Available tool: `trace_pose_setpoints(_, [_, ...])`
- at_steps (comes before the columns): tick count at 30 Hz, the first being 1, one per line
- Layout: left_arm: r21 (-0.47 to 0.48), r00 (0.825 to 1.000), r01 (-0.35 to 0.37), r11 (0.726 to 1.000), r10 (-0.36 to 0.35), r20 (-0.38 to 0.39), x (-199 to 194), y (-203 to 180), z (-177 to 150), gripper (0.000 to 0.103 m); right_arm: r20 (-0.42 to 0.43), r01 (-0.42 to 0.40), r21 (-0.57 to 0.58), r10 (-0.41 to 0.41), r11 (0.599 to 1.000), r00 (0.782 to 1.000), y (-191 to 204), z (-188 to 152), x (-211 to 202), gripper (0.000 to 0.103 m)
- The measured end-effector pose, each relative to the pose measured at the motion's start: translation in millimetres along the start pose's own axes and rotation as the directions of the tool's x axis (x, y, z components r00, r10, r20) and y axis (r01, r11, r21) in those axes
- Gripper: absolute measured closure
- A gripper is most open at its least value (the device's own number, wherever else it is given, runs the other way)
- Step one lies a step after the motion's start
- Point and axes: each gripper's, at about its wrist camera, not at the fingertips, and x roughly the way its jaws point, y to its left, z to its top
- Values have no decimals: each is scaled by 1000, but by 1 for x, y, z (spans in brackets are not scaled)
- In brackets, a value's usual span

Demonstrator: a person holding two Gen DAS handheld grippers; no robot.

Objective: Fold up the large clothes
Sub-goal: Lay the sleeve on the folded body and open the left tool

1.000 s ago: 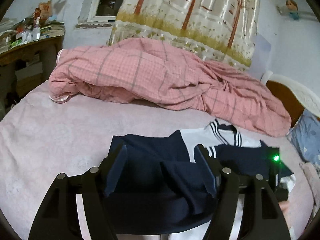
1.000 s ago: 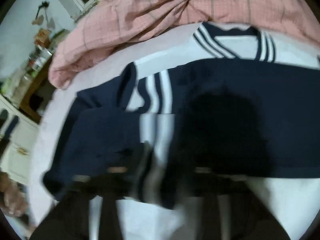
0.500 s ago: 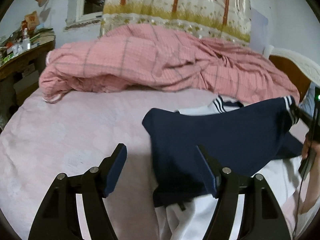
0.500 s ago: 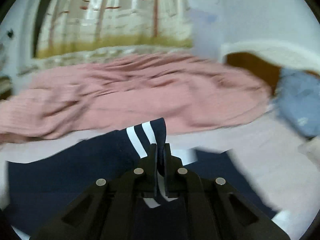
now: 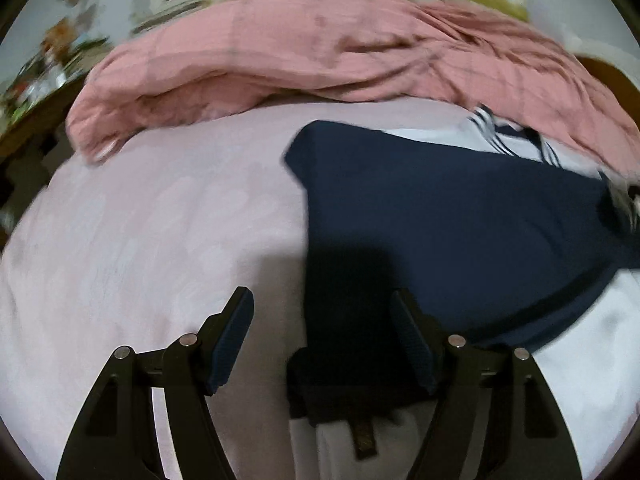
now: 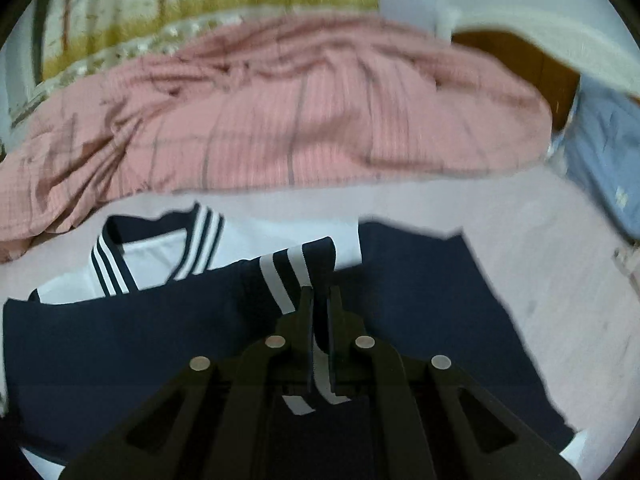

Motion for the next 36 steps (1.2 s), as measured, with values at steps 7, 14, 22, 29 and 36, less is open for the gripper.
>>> trace_pose_setpoints(7, [-39, 1000, -20, 999, 20, -2, 1, 5, -2, 32, 17, -134, 162, 133, 978, 991, -46, 9, -18, 93])
trace_pose_setpoints(14, [-61, 999, -51, 997, 51, -6, 3, 7, -1, 29, -128, -306, 141, 324, 941, 937, -41, 4, 15, 85])
trace_pose_setpoints(22, [-57, 997, -76, 996, 76, 2, 3, 9, -2, 29, -218, -248, 48, 252, 968, 943, -14, -17, 57, 86])
trace_pose_setpoints(29, [-10, 989, -59, 998, 59, 137, -31, -2, 0, 32, -206, -265, 40, 268, 963, 941, -13, -8, 26, 85])
trace_pose_setpoints(36, [52, 965, -12, 999, -2, 263, -108, -21, -7, 21, 34, -320, -102, 324, 942, 945, -35, -6, -102, 71])
